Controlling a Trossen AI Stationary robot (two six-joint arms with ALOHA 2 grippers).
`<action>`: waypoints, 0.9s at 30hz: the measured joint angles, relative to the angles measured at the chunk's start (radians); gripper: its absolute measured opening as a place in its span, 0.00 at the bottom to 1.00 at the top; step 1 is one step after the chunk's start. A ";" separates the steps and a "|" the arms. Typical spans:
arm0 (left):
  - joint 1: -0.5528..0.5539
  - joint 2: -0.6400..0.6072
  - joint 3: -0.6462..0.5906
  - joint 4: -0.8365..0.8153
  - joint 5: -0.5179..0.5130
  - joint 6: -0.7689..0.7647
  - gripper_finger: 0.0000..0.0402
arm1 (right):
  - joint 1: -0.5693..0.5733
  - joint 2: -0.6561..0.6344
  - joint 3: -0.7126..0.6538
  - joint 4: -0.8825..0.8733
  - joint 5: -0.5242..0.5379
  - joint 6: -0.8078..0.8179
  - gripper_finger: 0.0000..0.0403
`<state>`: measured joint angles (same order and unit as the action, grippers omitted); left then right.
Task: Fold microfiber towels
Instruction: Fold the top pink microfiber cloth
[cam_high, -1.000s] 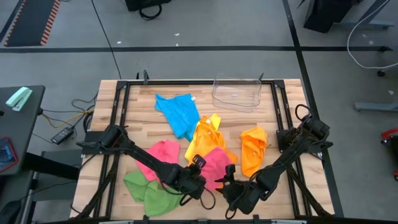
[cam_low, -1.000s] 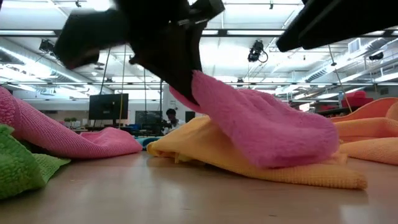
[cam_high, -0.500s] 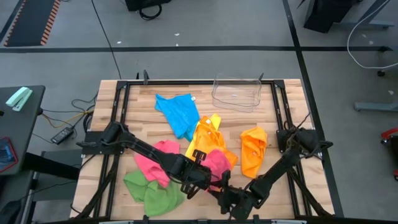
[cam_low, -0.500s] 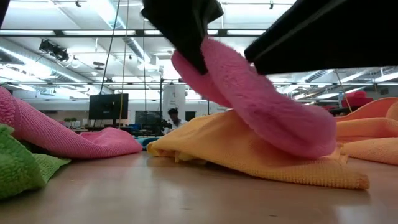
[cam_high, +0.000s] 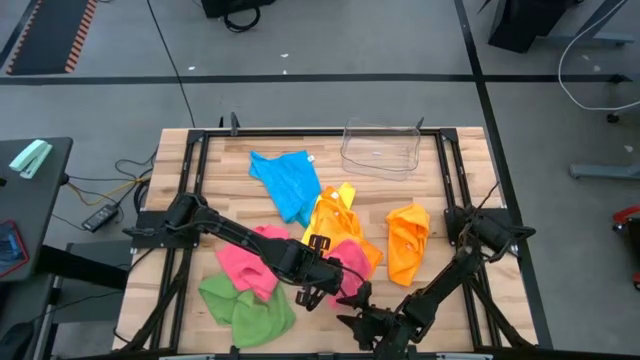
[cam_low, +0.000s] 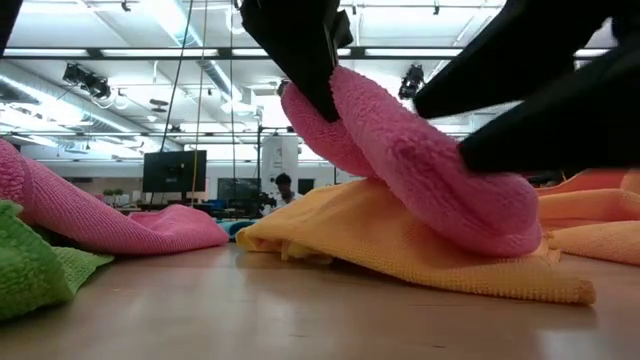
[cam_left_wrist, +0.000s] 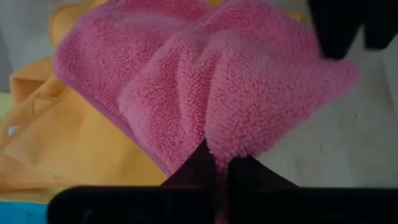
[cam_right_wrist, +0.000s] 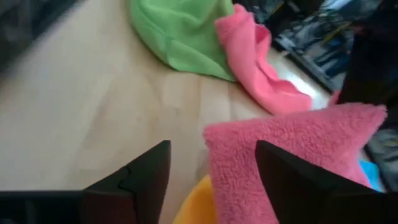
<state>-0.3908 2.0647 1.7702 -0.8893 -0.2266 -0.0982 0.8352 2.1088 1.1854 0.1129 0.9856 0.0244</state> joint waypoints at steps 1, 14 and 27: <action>0.003 0.000 0.000 0.001 0.007 -0.002 0.03 | 0.002 0.010 0.001 0.005 0.025 -0.006 0.64; 0.008 0.000 0.000 0.025 0.013 -0.088 0.04 | 0.028 0.221 0.212 -0.079 0.429 -0.166 0.69; 0.031 0.000 0.000 0.070 0.011 -0.126 0.07 | 0.005 0.219 0.211 -0.093 0.400 -0.108 0.69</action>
<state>-0.3603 2.0651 1.7699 -0.8194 -0.2153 -0.2245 0.8398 2.3283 1.3960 0.0201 1.3857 -0.0837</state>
